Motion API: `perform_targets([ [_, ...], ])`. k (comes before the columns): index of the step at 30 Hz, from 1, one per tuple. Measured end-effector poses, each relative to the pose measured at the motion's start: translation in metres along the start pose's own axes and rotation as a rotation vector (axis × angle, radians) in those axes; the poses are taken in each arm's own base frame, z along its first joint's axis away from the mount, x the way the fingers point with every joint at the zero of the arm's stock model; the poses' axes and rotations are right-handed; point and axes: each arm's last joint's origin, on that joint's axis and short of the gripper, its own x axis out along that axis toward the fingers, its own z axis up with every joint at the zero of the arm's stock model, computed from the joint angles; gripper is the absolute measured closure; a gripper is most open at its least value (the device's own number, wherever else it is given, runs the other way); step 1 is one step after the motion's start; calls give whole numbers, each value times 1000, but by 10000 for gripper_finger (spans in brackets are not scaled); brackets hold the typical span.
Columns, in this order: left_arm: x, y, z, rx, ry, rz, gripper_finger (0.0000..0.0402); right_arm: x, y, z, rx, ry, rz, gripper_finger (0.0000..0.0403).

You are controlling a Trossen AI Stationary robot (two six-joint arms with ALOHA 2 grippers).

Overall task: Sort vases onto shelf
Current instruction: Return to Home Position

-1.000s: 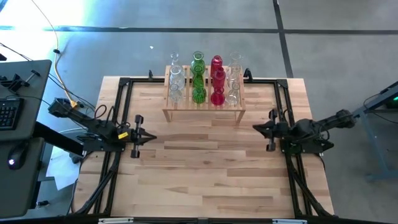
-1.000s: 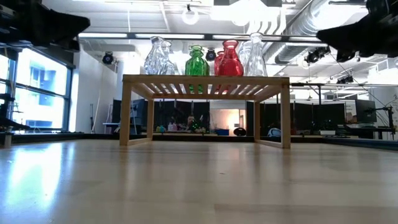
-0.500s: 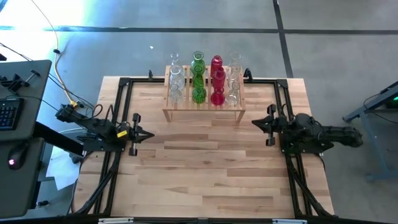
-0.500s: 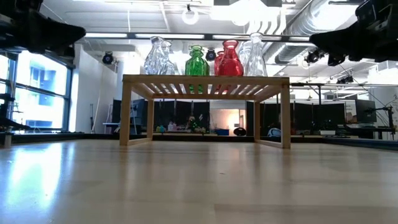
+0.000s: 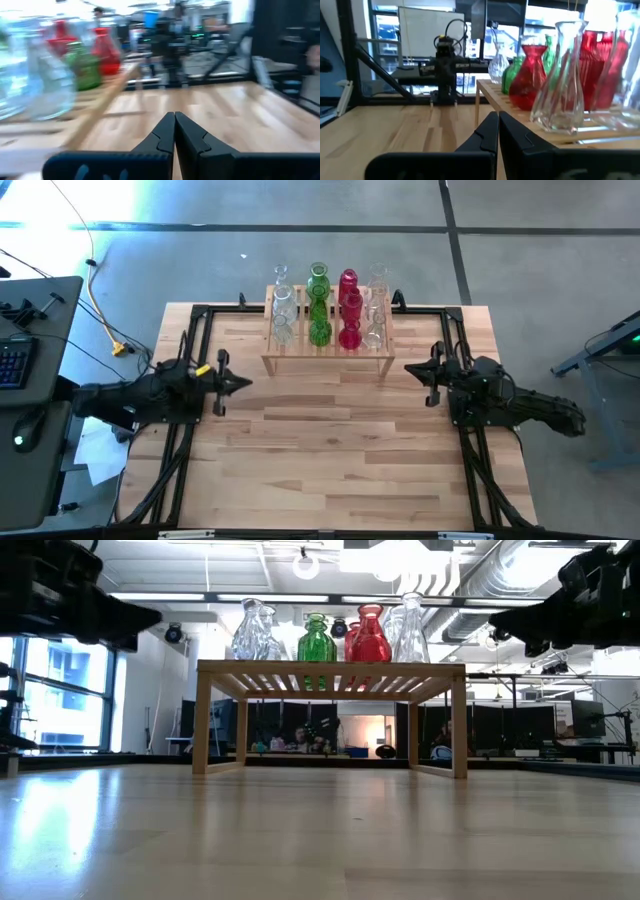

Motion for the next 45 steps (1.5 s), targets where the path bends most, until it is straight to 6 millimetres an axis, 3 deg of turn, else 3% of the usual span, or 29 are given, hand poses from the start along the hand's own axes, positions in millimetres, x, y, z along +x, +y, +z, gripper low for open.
perform_targets([
  [3,-1,8,-1,-22,7,76,401,0,0,-2,7,20,-4,403],
  [12,-1,9,0,-16,-3,56,401,0,-3,3,-47,-21,-90,403],
  [20,0,9,-2,-28,20,58,401,-1,-8,-9,96,93,-295,403],
  [30,5,12,-10,-35,122,133,401,-1,-8,-10,-35,118,-283,403],
  [45,5,14,-11,-38,134,189,401,-1,-8,-10,5,112,-282,403],
])
